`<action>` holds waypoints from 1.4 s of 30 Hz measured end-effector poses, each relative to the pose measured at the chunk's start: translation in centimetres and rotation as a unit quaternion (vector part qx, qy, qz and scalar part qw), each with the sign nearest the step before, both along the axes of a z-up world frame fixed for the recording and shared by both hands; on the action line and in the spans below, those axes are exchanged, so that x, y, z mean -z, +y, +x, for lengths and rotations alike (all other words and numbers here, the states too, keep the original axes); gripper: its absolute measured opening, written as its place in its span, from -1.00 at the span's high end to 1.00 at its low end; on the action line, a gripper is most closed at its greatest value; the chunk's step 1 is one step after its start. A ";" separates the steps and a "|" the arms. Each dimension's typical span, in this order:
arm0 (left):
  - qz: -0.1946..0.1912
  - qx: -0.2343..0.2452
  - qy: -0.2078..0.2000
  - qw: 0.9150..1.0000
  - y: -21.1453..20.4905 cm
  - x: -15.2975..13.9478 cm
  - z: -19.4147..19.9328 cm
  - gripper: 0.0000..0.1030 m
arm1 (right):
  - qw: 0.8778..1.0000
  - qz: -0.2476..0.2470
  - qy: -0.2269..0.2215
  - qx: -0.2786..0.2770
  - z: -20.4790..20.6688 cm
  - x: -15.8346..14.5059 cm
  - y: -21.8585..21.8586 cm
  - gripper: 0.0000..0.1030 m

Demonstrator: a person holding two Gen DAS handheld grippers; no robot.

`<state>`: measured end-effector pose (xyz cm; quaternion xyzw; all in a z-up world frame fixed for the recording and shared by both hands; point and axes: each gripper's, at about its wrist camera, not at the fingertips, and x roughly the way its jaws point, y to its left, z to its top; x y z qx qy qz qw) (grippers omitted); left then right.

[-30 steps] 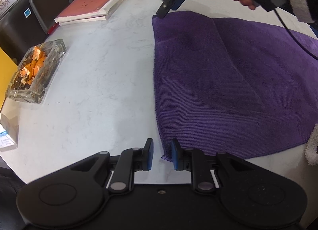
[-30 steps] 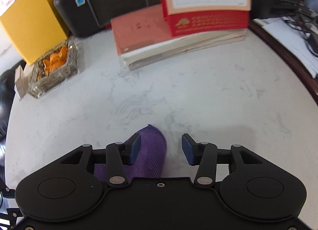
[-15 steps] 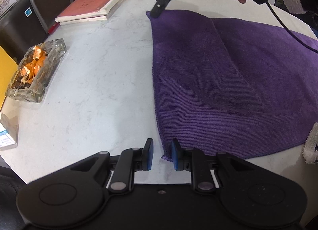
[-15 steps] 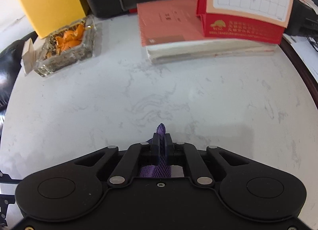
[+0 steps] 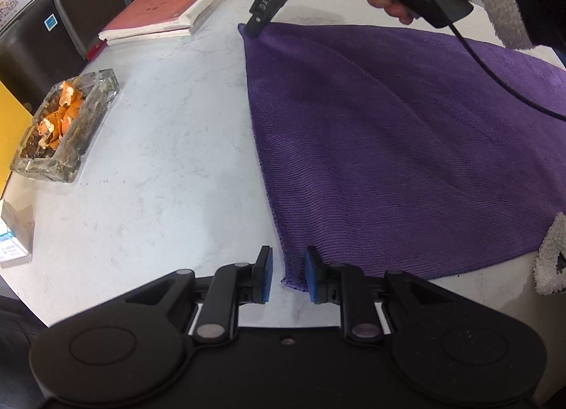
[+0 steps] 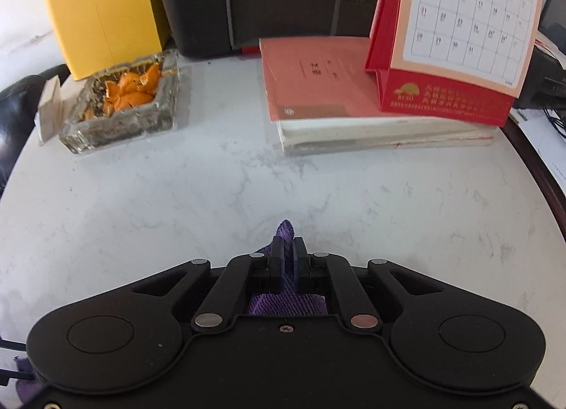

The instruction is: Fold towel

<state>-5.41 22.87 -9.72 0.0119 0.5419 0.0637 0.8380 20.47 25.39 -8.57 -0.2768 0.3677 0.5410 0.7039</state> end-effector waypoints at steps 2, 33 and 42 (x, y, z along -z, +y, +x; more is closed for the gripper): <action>0.000 0.000 0.000 1.000 0.0 0.0 0.0 0.64 | 1.000 0.002 0.001 0.010 0.0 0.2 -0.2 0.70; 0.071 0.070 0.047 0.994 -0.9 0.1 -0.3 0.51 | 0.954 -0.077 0.031 0.288 -12.4 -0.1 -33.7 0.27; 0.082 0.075 0.055 0.992 -0.8 0.1 -0.6 0.51 | 0.952 -0.061 0.046 0.297 -12.6 0.0 -34.1 0.25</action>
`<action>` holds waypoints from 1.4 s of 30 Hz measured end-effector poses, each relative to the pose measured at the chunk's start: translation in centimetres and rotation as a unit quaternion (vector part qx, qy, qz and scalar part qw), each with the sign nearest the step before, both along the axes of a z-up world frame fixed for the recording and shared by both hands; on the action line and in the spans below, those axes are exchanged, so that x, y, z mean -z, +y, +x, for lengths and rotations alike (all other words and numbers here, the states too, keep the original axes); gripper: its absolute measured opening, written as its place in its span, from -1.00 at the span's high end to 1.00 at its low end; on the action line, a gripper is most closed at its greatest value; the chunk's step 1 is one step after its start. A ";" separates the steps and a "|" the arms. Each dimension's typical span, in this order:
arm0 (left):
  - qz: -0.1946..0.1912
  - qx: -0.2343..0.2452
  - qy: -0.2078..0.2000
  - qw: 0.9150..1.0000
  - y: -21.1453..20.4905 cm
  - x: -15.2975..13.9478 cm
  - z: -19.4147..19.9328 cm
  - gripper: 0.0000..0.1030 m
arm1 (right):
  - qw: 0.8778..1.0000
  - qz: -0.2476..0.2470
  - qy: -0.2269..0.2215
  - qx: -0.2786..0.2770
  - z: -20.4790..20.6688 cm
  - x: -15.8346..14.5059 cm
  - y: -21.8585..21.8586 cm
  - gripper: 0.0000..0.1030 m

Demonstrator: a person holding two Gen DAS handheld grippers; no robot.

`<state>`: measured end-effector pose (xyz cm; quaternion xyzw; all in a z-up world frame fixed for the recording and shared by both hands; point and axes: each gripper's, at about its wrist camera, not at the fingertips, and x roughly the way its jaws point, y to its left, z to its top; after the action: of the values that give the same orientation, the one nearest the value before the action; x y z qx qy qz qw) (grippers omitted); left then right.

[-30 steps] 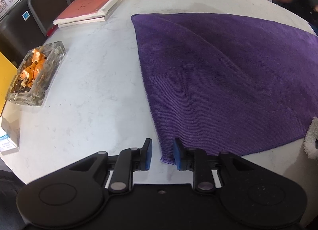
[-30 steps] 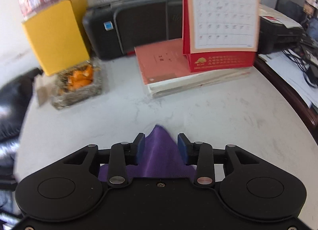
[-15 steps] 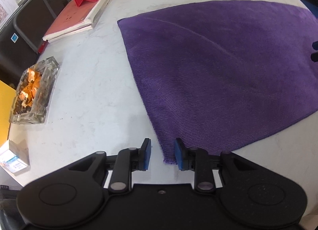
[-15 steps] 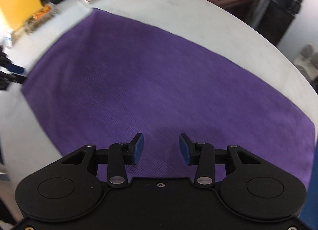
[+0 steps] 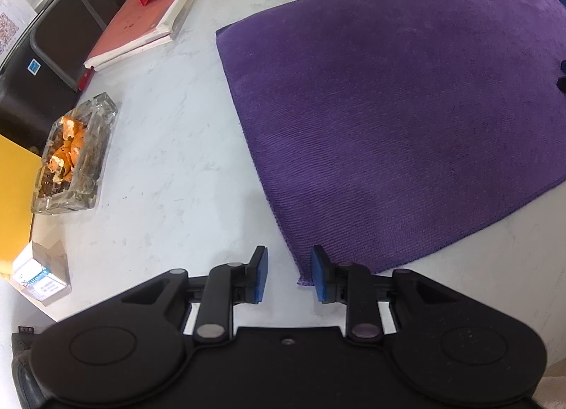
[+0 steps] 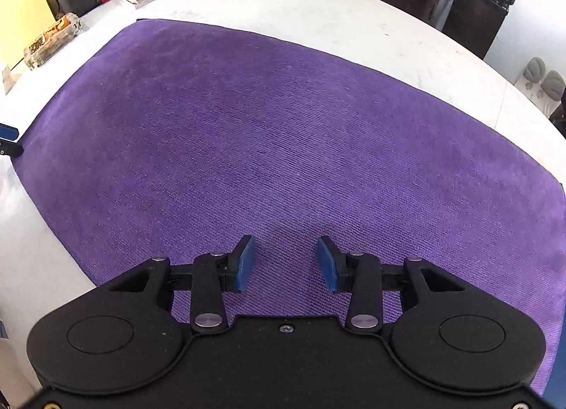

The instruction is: Fold towel

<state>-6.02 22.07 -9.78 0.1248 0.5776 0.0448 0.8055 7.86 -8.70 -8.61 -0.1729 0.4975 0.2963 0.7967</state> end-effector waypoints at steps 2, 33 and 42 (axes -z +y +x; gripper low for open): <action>0.002 -0.001 0.001 1.000 0.0 0.0 0.0 0.46 | 1.000 0.001 0.000 0.000 -0.1 0.1 -0.1 0.25; 0.038 -0.016 -0.013 0.999 -0.5 0.1 -0.8 0.41 | 1.000 0.007 -0.002 0.004 0.4 0.2 -1.1 0.23; 0.025 -0.036 -0.013 0.999 -0.1 0.0 -0.7 0.41 | 1.000 0.014 -0.006 0.006 0.3 0.2 -1.6 0.12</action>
<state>-6.76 21.97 -9.76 0.1232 0.5696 0.0902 0.8076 8.13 -10.25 -8.82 -0.1605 0.4893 0.2970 0.8041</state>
